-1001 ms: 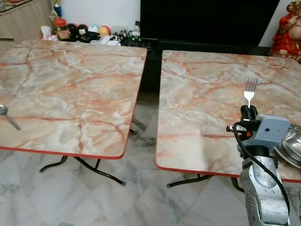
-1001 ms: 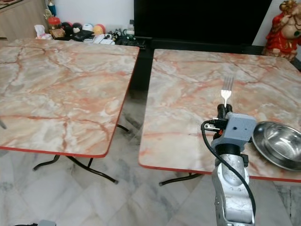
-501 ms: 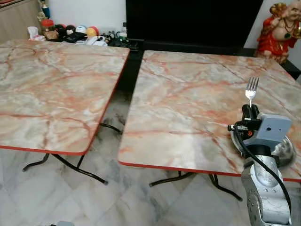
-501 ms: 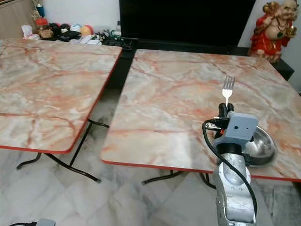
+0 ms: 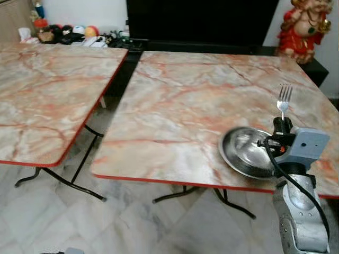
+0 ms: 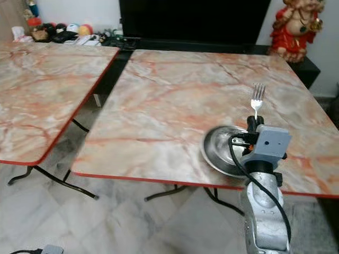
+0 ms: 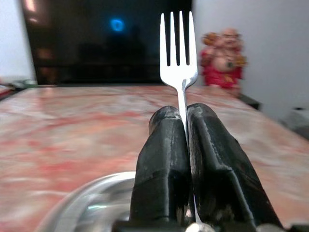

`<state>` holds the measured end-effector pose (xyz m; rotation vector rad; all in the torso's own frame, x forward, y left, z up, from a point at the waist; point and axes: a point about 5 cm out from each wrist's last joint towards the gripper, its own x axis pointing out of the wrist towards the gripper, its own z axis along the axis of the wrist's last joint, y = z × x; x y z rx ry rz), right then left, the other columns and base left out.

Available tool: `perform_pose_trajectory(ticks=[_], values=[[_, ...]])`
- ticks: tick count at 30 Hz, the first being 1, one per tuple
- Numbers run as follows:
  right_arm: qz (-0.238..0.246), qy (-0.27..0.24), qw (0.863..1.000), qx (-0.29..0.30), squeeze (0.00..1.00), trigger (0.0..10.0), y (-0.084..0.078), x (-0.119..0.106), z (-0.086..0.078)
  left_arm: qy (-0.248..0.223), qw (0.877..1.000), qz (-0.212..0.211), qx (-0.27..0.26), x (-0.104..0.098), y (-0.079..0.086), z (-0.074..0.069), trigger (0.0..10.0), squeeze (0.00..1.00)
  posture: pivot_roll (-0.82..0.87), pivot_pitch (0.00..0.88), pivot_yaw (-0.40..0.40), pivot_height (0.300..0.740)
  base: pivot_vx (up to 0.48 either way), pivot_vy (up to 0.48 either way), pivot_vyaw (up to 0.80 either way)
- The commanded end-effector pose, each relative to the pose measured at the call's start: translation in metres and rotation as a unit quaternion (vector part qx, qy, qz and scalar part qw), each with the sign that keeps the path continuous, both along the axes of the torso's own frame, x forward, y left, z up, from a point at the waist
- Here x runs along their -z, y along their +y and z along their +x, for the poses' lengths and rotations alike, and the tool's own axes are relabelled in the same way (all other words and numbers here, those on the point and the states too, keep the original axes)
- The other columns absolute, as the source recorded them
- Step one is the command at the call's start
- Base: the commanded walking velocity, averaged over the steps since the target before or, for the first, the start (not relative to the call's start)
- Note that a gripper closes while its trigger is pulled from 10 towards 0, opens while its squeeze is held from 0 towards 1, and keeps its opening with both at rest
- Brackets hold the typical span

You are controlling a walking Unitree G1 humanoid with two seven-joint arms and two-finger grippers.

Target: Setting the table

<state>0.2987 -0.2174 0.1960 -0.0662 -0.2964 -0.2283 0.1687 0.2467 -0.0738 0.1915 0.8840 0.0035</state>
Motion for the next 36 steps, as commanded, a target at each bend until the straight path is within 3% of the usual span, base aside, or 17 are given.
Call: perform_pose_trajectory(ticks=[1, 5, 31, 36], values=[[0.0, -0.011, 1.0, -0.008, 0.0, 10.0, 0.0044, -0.0058, 0.0005, 0.013, 1.0, 0.013, 0.0, 0.0006, 0.0082, -0.0058, 10.0, 0.0, 0.0, 0.134, -0.008, 0.74, 0.0, -0.33, 0.0], [-0.001, -0.011, 1.0, -0.009, 0.0, 10.0, 0.0044, -0.0061, 0.0006, 0.013, 1.0, 0.012, -0.001, 0.001, 0.0073, -0.0061, 10.0, 0.0, 0.0, 0.134, -0.011, 0.74, 0.0, -0.33, 0.0], [0.005, -0.009, 1.0, -0.004, 0.0, 10.0, 0.0016, -0.0075, 0.0028, 0.01, 1.0, 0.007, -0.018, 0.0019, 0.0067, -0.0075, 10.0, 0.0, 0.0, 0.134, -0.022, 0.74, 0.04, 0.0, 0.0], [0.004, -0.009, 1.0, -0.009, 0.0, 10.0, 0.0039, -0.0076, 0.0039, 0.01, 1.0, 0.008, -0.019, 0.0018, 0.007, -0.0074, 10.0, 0.0, 0.0, 0.133, -0.024, 0.74, 0.277, 0.0, -0.75]])
